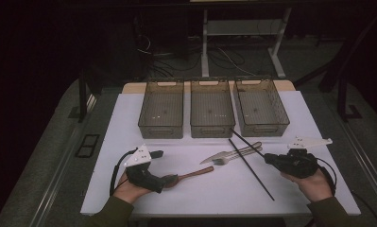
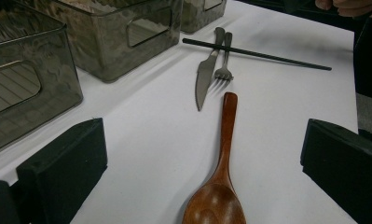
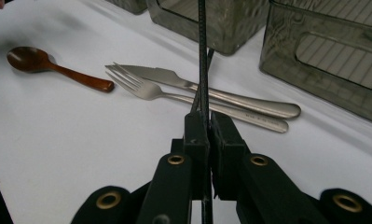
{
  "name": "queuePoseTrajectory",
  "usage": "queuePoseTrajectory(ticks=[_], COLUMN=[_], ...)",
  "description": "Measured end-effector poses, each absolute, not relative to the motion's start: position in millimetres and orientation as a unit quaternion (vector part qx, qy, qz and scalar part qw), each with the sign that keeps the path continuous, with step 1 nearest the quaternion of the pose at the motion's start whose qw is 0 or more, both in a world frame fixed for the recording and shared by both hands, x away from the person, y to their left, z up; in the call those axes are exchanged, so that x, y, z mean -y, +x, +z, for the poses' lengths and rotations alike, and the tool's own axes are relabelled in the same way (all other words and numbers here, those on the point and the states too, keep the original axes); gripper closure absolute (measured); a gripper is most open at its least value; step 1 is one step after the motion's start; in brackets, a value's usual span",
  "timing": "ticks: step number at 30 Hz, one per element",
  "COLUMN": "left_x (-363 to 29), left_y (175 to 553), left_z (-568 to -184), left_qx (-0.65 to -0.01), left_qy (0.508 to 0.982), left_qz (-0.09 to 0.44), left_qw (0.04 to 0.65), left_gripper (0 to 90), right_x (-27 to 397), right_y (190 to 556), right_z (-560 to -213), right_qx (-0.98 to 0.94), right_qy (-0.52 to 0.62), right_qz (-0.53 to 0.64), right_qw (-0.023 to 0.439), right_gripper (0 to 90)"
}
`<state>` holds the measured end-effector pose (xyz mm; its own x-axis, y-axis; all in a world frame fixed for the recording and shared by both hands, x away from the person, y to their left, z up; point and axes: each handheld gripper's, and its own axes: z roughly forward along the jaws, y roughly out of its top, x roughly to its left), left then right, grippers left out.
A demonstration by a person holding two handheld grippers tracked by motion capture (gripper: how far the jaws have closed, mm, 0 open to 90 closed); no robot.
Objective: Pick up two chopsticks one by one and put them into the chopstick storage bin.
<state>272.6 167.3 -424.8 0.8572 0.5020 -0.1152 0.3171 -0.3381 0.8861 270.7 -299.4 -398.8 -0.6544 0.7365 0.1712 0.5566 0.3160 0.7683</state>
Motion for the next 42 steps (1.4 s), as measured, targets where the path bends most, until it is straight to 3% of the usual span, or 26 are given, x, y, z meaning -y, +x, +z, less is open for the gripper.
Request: queuePoseTrajectory(ticks=[42], left_x=[-162.4], left_y=[272.3], left_z=[-425.3], left_qx=[-0.25], left_qy=[0.815], left_qz=[0.091], left_qw=[0.515], left_gripper=[0.0], right_x=[242.3], right_y=[321.9], right_z=[-378.7], right_qx=[-0.819], right_qy=[0.364], right_qz=[0.431], right_qw=[0.103], right_gripper=[84.8])
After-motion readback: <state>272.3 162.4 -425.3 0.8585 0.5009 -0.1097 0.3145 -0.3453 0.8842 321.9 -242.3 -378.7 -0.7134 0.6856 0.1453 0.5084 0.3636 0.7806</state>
